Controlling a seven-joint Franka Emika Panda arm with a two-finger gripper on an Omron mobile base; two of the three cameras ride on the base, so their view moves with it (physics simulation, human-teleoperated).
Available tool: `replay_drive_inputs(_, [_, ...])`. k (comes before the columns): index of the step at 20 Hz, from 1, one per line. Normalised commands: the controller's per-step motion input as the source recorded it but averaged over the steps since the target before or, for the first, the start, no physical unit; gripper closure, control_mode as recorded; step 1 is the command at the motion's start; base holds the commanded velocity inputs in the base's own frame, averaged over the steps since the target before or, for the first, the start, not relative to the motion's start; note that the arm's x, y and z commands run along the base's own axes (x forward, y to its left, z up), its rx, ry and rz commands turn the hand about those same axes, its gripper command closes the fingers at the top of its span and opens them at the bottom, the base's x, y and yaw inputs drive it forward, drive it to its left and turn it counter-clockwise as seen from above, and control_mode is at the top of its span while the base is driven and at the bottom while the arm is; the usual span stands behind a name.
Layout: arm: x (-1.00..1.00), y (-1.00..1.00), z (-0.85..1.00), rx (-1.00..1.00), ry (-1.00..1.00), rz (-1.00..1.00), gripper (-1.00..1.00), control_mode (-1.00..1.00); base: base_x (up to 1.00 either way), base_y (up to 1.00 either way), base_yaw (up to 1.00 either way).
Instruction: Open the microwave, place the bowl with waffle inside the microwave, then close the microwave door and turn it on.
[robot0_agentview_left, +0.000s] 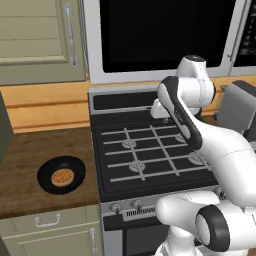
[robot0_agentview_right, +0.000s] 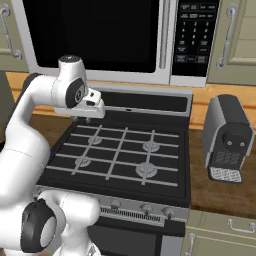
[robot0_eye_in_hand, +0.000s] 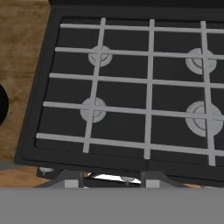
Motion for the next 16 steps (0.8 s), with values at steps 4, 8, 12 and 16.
replay_drive_inputs(4, [-0.28, -0.07, 0.09, 0.0, -0.23, 0.04, -1.0, -1.0, 0.0, 0.0, 0.0])
replay_drive_inputs(8, [-0.55, -0.41, 0.65, 0.0, -0.92, 0.0, -1.0, -1.0, 0.0, 0.0, 0.0])
replay_drive_inputs(12, [-0.19, -0.84, 0.59, 0.0, -0.9, 0.0, -1.0, -1.0, 0.0, 0.0, 0.0])
replay_drive_inputs(16, [0.03, -1.0, 0.68, 0.05, -0.67, -0.02, -1.0, -1.0, 0.0, 0.0, 0.0])
